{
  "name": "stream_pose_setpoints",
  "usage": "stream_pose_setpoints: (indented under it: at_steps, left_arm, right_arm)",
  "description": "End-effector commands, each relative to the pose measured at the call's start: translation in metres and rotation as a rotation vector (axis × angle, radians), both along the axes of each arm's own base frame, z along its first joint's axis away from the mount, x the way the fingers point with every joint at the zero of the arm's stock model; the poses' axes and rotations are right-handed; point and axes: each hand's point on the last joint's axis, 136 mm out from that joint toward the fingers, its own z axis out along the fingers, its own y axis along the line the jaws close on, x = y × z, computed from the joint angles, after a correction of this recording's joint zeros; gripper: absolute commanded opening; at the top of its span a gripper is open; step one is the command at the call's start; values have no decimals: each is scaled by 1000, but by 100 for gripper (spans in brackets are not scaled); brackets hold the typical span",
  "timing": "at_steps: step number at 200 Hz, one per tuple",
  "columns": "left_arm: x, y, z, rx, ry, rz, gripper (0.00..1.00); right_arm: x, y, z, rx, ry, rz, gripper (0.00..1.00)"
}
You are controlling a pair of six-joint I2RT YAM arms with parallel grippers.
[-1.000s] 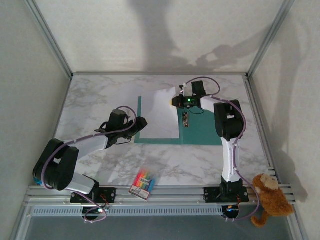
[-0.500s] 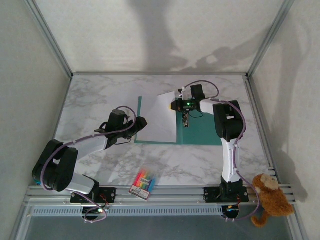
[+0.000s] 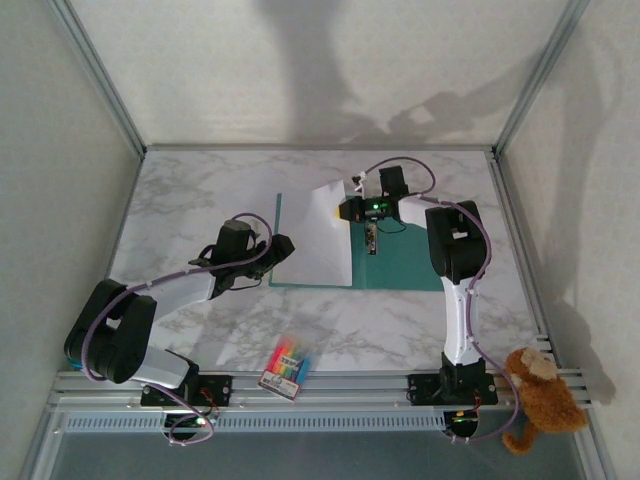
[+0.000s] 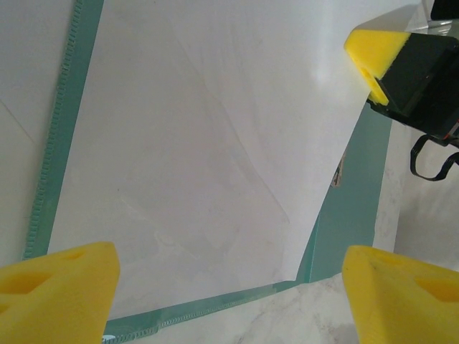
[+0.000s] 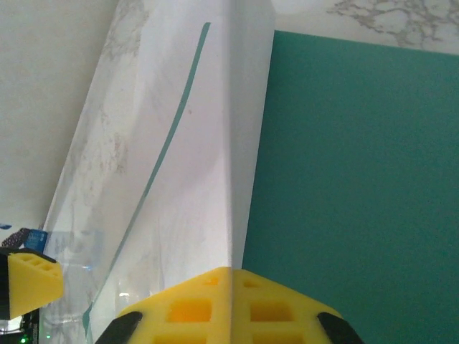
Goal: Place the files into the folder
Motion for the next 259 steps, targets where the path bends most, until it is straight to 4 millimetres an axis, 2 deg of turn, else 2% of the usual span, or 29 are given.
stream_pose_setpoints:
  at_steps: [1,31,64,150,208,259]
  left_arm:
    - [-2,4,-2,2,6,0,82]
    - [-2,4,-3,2,8,1,82]
    - [-1,4,-2,2,7,-2,82]
    - [1,3,0,4,9,-4,82]
    - [1,4,-1,7,11,-3,82]
    - [0,4,0,10,9,-3,82]
  right_arm:
    - [3,-2,29,11,-67,43,0]
    - [5,-7,33,10,-74,47,0]
    - [4,-9,29,12,-64,51,0]
    - [-5,14,20,70,-6,67,0]
    - [-6,15,9,89,19,-22,0]
    - [-6,13,6,62,36,-31,0]
